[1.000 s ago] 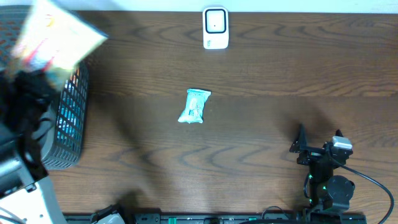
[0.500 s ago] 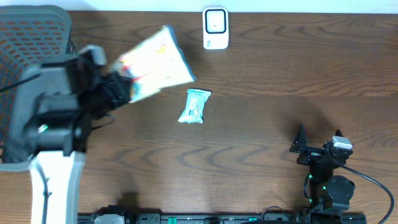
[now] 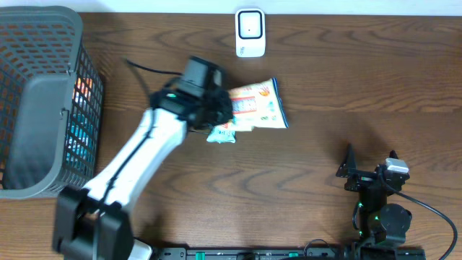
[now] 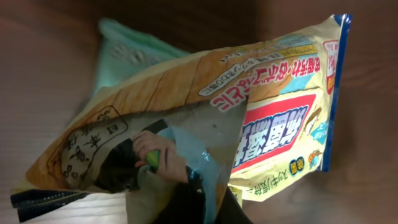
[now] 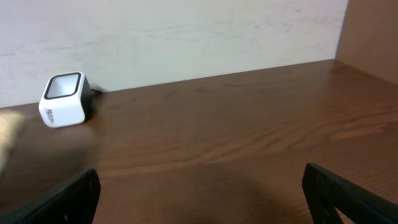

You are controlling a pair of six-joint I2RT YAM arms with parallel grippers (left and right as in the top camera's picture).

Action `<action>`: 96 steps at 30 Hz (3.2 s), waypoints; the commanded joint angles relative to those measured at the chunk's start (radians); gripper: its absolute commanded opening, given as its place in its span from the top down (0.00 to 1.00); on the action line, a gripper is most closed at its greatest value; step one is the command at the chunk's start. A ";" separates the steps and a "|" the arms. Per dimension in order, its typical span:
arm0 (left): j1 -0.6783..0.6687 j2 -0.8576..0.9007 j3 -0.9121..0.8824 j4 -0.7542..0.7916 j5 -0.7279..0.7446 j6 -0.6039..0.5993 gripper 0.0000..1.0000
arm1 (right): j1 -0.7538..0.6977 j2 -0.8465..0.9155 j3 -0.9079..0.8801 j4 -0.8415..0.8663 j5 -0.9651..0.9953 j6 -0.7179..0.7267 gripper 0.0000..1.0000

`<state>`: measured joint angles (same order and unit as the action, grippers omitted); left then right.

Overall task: Scan the item barcode
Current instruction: 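Carry the yellow snack bag to the table beside the wipes pack, then reach into the basket and grasp the teal Listerine bottle with left gripper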

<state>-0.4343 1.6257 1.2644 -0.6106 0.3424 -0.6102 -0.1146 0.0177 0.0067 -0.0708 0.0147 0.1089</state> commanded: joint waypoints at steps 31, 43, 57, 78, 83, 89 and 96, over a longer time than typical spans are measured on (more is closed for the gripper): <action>-0.269 0.085 0.044 0.057 -0.283 -0.182 0.34 | -0.011 -0.003 -0.001 -0.004 -0.002 -0.013 0.01; 0.080 -0.420 0.079 0.049 -0.476 0.199 0.02 | -0.011 -0.003 -0.001 -0.004 -0.002 -0.013 0.01; 0.935 -0.542 0.079 0.069 -0.489 0.487 0.02 | -0.011 -0.003 -0.001 -0.004 -0.002 -0.013 0.01; 1.041 -0.101 0.079 -0.174 -0.118 0.843 0.02 | -0.011 -0.003 -0.001 -0.004 -0.002 -0.013 0.01; 1.041 -0.026 0.079 -0.213 -0.130 0.853 0.02 | -0.011 -0.003 -0.001 -0.004 -0.002 -0.013 0.01; 1.041 0.043 0.078 -0.226 -0.130 0.866 0.02 | -0.011 -0.003 -0.001 -0.004 -0.002 -0.013 0.01; 1.041 0.153 0.077 -0.257 -0.200 0.858 0.02 | -0.011 -0.003 -0.001 -0.004 -0.002 -0.013 0.01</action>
<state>0.6117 1.7203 1.3315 -0.8570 0.1528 0.2443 -0.1146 0.0177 0.0067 -0.0708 0.0143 0.1089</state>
